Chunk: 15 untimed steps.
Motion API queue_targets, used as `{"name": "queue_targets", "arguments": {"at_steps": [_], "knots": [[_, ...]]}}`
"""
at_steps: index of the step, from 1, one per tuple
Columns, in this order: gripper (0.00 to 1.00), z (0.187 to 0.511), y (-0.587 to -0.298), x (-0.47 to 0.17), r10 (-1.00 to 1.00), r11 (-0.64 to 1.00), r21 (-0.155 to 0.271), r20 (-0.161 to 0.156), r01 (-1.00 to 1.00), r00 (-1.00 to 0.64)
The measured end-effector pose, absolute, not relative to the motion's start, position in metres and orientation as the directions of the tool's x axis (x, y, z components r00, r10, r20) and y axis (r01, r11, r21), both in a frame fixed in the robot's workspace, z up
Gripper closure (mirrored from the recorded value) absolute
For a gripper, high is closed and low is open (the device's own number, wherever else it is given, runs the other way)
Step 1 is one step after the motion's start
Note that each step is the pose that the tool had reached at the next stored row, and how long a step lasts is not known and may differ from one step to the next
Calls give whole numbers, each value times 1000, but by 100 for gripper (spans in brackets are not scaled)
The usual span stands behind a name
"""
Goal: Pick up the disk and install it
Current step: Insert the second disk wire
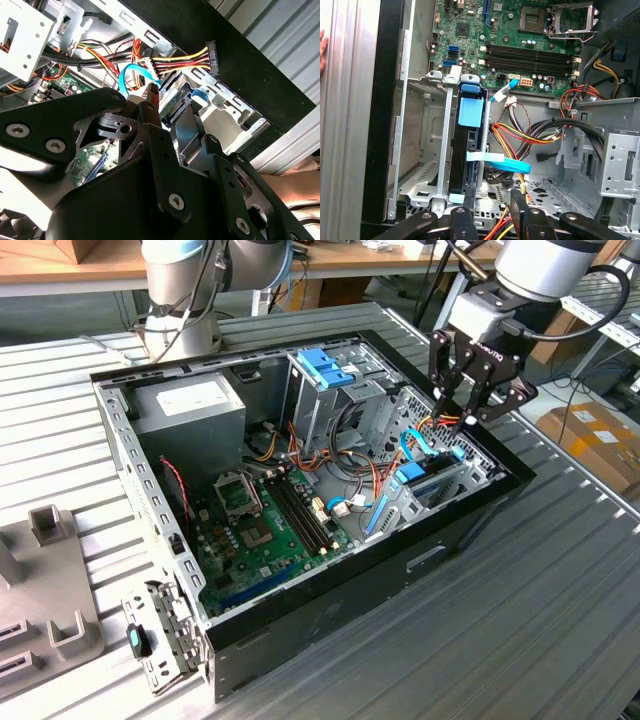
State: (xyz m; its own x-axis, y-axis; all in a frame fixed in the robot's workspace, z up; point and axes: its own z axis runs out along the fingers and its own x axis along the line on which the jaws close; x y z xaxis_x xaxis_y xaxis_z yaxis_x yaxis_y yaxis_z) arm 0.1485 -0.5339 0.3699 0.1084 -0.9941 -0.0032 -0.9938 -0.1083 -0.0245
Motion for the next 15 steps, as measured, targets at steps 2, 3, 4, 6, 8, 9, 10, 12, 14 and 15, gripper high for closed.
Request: {"name": "queue_targets", "arguments": {"at_steps": [2,3,4,6,8,9,10,12,14,15], "knots": [[58,370,-534,149,-994,-109,-25,-3,-994,109],[58,370,-533,149,-994,-109,-24,-3,-994,109],[58,370,-533,149,-994,-109,-24,-3,-994,109],[58,370,-533,149,-994,-110,-24,-3,-994,110],[58,370,-532,150,-994,-111,-24,-3,-994,111],[58,370,-531,151,-994,-112,-24,-3,-993,112],[58,370,-531,151,-994,-112,-24,-3,-993,112],[58,370,-531,152,-994,-113,-24,-3,-993,113],[58,370,-530,152,-993,-114,-24,-3,-993,114],[58,370,-529,153,-993,-115,-24,-3,-993,115]]}}
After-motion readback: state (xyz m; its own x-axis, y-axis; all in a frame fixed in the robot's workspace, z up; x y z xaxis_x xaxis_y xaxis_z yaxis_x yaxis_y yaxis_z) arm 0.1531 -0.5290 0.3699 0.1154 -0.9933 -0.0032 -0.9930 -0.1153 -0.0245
